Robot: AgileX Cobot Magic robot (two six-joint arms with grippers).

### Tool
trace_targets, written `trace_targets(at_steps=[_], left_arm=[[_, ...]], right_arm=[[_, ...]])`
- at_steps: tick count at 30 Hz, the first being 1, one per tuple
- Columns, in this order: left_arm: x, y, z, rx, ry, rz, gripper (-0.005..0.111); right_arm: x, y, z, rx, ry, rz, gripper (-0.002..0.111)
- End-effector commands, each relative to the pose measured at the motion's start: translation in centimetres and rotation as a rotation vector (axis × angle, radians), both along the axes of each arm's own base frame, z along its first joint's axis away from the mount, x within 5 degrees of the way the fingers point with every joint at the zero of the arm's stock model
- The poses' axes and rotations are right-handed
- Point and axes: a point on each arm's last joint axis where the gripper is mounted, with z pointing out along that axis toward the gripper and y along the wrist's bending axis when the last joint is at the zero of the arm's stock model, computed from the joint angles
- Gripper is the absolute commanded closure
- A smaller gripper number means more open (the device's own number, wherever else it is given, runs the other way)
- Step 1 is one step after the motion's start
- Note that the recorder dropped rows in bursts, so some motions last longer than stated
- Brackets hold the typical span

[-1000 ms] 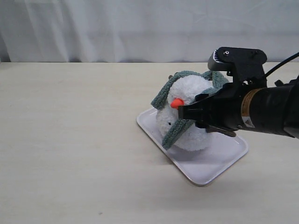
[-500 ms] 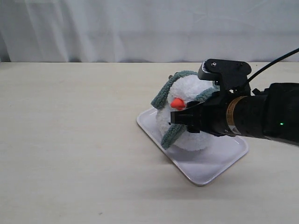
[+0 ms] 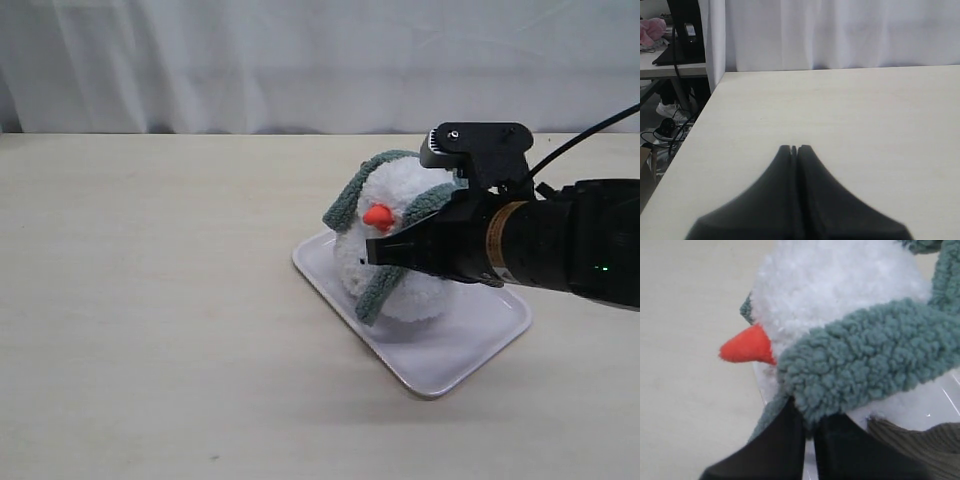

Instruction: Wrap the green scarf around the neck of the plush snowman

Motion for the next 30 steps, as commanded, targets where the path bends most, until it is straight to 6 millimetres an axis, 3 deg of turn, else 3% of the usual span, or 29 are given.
trace_targets(at_steps=[1, 10, 17, 23, 30], left_arm=[[0.0, 0.0, 0.0, -0.004, -0.007, 0.004, 0.107], [0.0, 0.0, 0.0, -0.004, -0.007, 0.004, 0.107], [0.0, 0.0, 0.0, -0.004, -0.007, 0.004, 0.107], [0.0, 0.0, 0.0, -0.004, -0.007, 0.004, 0.107], [0.0, 0.0, 0.0, -0.004, -0.007, 0.004, 0.107]], right_arm=[[-0.3, -0.5, 1.4, -0.009, -0.048, -0.003, 0.104], [-1.9, -3.4, 4.5, -0.121, -0.115, -0.133, 0.104], [-2.5, -3.9, 3.5, -0.239, -0.007, -0.107, 0.104], [-1.0, -3.5, 0.6, -0.284, 0.085, -0.107, 0.104], [-0.2, -1.2, 1.1, -0.056, -0.001, 0.003, 0.104]])
